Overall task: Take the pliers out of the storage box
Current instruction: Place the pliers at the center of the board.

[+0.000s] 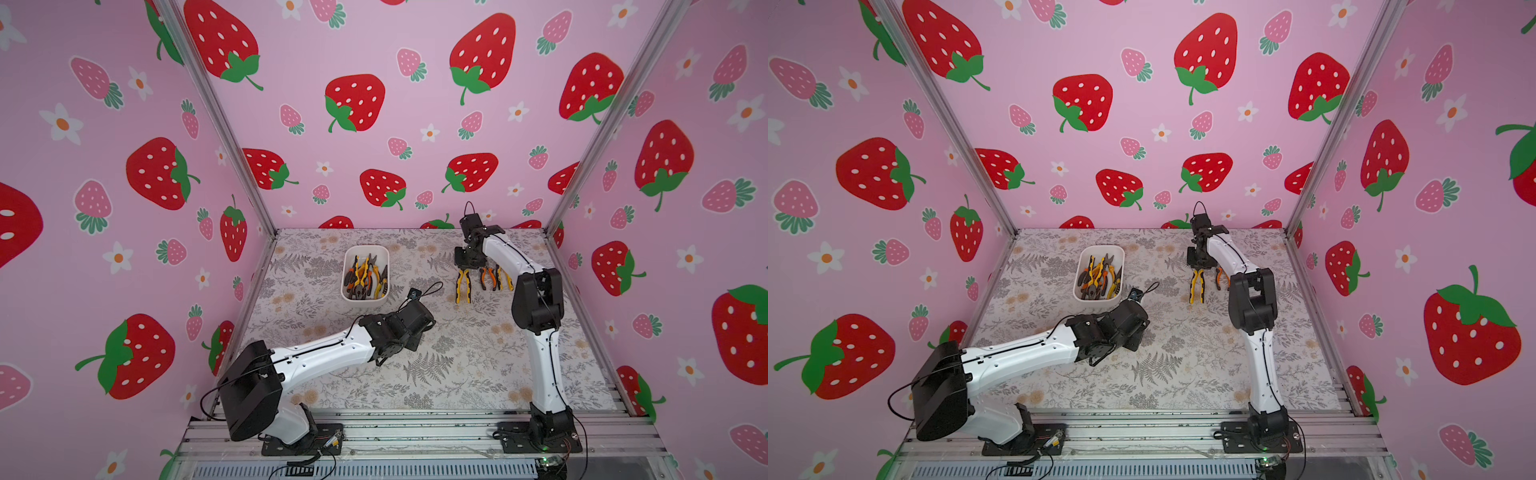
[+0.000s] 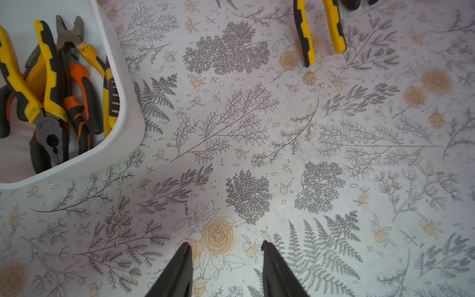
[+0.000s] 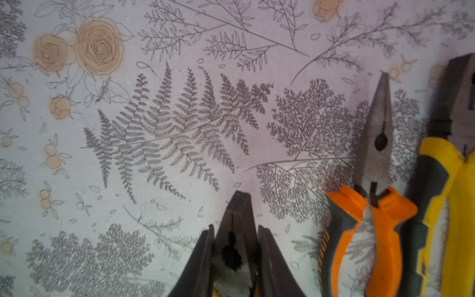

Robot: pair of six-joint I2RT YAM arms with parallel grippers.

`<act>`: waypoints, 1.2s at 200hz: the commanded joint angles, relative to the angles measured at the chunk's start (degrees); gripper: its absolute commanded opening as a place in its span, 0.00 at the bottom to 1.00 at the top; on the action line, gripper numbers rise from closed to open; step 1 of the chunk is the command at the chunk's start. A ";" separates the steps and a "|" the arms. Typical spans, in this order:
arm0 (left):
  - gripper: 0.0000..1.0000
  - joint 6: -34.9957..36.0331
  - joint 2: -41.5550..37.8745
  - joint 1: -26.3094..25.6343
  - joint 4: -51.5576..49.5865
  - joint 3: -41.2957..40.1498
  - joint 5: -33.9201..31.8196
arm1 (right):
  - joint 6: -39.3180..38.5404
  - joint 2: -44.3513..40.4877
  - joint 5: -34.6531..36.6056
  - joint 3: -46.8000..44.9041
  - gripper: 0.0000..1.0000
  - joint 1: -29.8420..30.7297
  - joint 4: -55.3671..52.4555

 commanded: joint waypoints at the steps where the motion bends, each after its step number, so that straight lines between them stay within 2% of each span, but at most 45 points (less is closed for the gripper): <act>1: 0.45 1.06 1.94 1.52 1.88 -0.39 2.37 | -1.82 3.04 3.42 4.95 0.00 -1.53 -0.66; 23: 0.42 1.41 3.02 3.29 3.12 -0.70 4.65 | -2.39 5.57 3.85 8.57 0.00 -2.68 -0.91; 77: 0.42 1.72 5.27 6.00 5.85 -1.08 7.57 | -3.19 11.25 2.85 16.38 0.03 -4.74 -2.77; 99: 0.42 1.81 6.18 6.32 6.33 -0.87 8.21 | -2.85 12.22 1.82 17.06 0.09 -5.17 -2.82; 240: 0.42 2.36 6.20 8.06 6.26 -0.74 9.78 | -2.49 14.43 -2.67 18.22 0.24 -5.98 -3.21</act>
